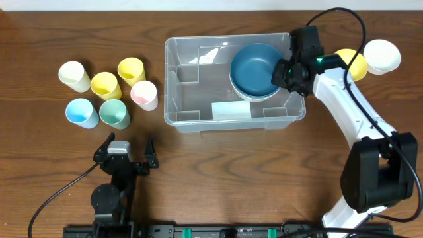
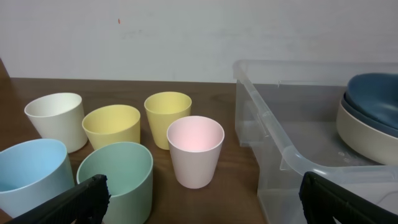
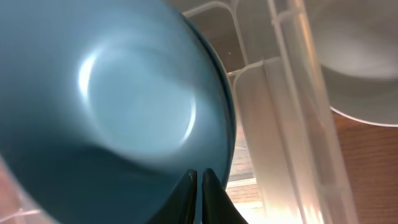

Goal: Pack container
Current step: 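Stack the second dark blue bowl onto the first and release, then move the right gripper to the grey bowl and grasp its rim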

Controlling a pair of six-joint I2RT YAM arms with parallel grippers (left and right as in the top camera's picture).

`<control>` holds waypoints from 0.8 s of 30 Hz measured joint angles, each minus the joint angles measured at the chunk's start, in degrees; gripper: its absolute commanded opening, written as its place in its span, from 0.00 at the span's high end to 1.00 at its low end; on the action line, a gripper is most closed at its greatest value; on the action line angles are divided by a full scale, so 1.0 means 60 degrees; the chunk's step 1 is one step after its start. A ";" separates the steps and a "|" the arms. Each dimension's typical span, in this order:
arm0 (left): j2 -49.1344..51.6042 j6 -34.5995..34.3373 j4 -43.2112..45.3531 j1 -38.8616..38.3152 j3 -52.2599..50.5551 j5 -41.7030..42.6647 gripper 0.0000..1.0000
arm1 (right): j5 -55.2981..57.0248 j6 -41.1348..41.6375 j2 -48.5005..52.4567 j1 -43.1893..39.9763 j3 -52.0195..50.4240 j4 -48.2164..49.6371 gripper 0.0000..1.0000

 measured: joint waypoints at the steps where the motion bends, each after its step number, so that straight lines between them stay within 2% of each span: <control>1: 0.0000 0.0000 0.0000 0.0000 0.0000 0.0000 0.02 | 0.0000 0.0000 0.0007 0.0000 0.0000 0.0004 0.94; 14: 0.0000 0.0000 0.0000 0.0000 0.0000 0.0000 0.02 | -0.0160 -0.0106 0.0011 0.0000 0.0044 0.0171 0.92; 17: 0.0000 0.0000 0.0000 0.0000 0.0000 0.0000 0.02 | -0.0361 -0.0240 0.0011 0.0000 0.0415 -0.0273 0.86; 24: 0.0000 0.0000 0.0000 0.0000 0.0000 0.0000 0.02 | -0.0601 -0.0597 -0.0648 -0.0266 0.2586 -0.1971 0.71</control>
